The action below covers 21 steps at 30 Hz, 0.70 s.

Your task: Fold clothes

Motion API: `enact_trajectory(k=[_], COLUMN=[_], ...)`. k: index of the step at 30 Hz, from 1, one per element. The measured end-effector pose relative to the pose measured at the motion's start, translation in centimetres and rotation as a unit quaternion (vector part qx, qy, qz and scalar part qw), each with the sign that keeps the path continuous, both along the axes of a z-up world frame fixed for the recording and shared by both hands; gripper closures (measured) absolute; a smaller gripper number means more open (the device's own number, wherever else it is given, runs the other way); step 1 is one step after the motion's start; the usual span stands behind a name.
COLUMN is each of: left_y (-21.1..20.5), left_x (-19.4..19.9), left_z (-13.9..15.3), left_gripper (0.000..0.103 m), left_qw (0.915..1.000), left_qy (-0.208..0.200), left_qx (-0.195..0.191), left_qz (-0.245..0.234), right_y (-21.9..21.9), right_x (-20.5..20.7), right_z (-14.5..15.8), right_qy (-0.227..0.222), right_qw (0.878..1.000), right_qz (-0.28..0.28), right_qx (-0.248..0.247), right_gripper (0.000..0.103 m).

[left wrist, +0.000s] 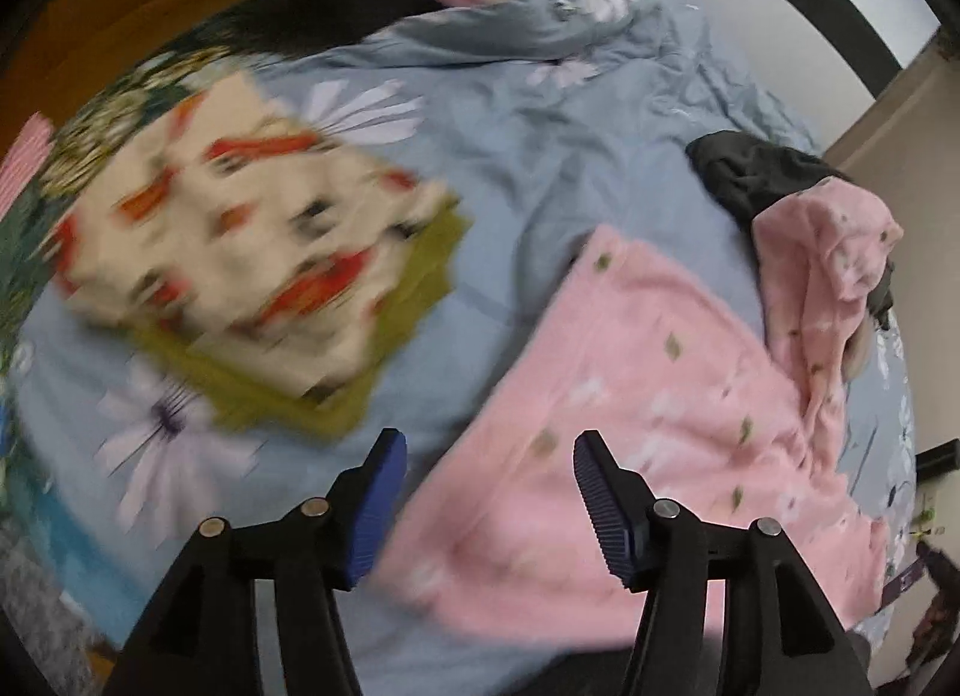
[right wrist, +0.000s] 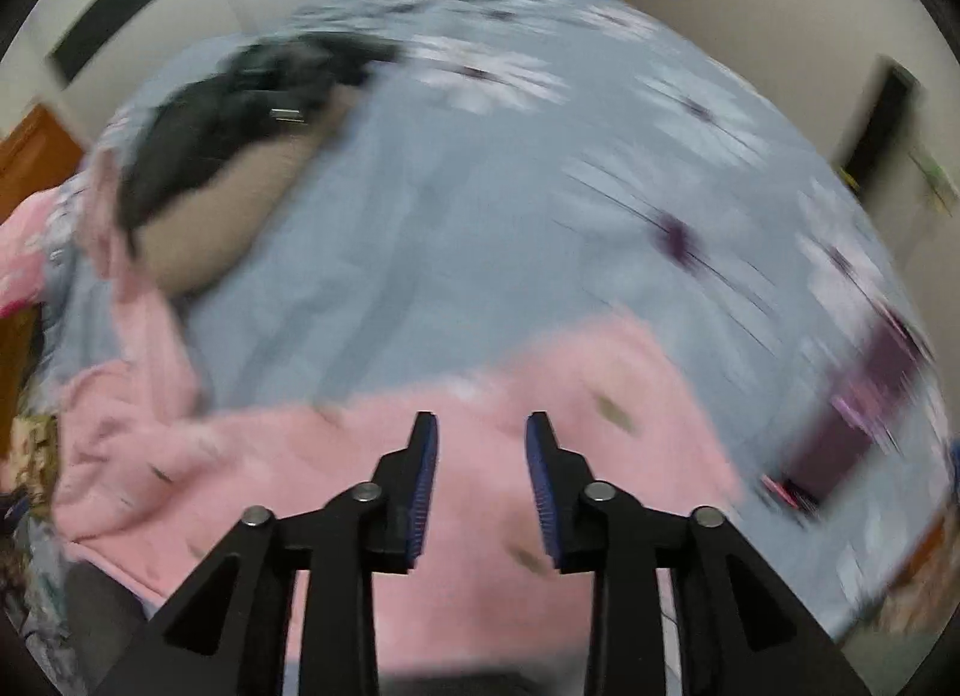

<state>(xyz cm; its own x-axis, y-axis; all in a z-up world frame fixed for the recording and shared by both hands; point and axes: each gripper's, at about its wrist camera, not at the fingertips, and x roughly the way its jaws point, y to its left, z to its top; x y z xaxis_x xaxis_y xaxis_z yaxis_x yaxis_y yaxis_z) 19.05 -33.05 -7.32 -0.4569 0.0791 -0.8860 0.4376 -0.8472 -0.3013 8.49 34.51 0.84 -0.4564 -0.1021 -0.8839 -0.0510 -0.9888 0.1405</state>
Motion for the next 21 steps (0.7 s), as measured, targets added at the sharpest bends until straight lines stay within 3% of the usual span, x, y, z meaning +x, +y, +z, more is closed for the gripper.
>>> enact_trajectory(k=[5, 9, 14, 18, 19, 20, 21], left_y=[1.9, 1.4, 1.1, 0.8, 0.7, 0.6, 0.5], left_x=[-8.5, -12.4, -14.1, -13.8, -13.6, -13.4, -13.0], left_z=[-3.4, -5.8, -8.2, -9.0, -8.9, -8.7, -8.4], left_gripper=[0.040, 0.040, 0.040, 0.033, 0.033, 0.033, 0.033], left_qw=[0.9981, 0.9972, 0.9965, 0.9964, 0.9968, 0.9972, 0.9976], left_qy=[-0.038, -0.057, -0.070, -0.070, -0.067, -0.063, -0.057], left_qx=[-0.038, -0.041, -0.039, -0.047, -0.042, -0.040, -0.039], left_qz=[-0.030, -0.026, -0.020, -0.015, -0.011, -0.008, -0.003], right_y=[-12.8, -20.6, -25.5, -26.4, -26.5, -26.7, -26.9], right_x=[-9.8, -16.4, -22.7, -24.9, -25.2, -25.4, -25.5], right_z=[2.4, 3.8, 2.6, 1.7, 1.7, 1.8, 1.9], right_qy=[0.023, 0.042, 0.039, 0.035, 0.030, 0.024, 0.019], right_qw=[0.991, 0.979, 0.976, 0.974, 0.974, 0.974, 0.974], right_qz=[0.117, 0.156, 0.133, 0.093, 0.086, 0.079, 0.073], right_qx=[-0.066, -0.127, -0.169, -0.203, -0.208, -0.209, -0.212], right_gripper=[0.060, 0.049, 0.043, 0.039, 0.040, 0.049, 0.074])
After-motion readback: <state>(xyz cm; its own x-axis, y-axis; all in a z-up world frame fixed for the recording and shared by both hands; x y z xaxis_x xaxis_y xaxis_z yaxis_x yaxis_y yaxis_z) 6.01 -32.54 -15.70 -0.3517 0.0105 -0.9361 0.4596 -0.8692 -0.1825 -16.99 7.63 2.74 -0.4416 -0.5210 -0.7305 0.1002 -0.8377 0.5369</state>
